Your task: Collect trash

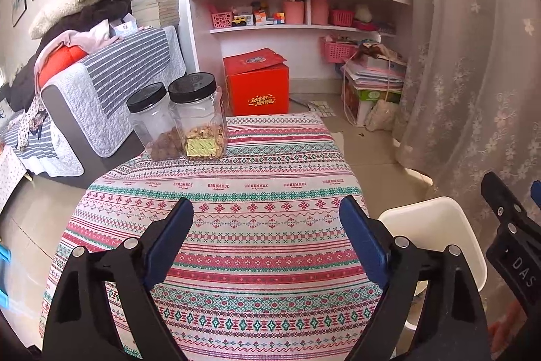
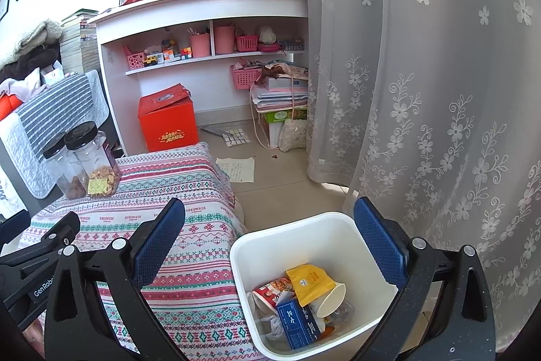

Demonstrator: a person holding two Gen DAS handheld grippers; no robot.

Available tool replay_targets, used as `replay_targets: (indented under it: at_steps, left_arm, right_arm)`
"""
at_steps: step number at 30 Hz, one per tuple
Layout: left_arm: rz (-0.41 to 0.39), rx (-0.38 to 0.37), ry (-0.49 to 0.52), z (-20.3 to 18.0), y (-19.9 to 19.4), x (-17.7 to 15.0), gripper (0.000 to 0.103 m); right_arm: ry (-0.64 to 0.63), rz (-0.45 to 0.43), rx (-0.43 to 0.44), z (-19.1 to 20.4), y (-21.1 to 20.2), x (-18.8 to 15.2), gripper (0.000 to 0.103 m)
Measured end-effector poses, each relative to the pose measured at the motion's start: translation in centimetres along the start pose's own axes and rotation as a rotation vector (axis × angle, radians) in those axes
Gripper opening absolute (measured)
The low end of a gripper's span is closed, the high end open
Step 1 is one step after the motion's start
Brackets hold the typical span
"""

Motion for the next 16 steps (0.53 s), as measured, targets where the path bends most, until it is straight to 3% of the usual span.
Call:
replay_targets:
  at_steps: [10, 16]
  left_arm:
    - [-0.005, -0.019, -0.015, -0.15, -0.21, 0.13, 0.084]
    - [0.004, -0.006, -0.019, -0.3, -0.41, 0.06, 0.092]
  right_arm:
    - [-0.004, 0.006, -0.01, -0.23, 0.3, -0.05, 0.096]
    - [-0.011, 0.012, -0.015, -0.27, 0.69, -0.31, 0.096]
Point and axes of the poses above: each gripper's, at about its wrist camera, not at the fingertips, and y roughly the way its jaws point, z to its left, x to its top, the point moved 9 cm from there along y, roughly the way its jaws point, and after that the axes turned 8 degrees about z, right-handed, at the moved point
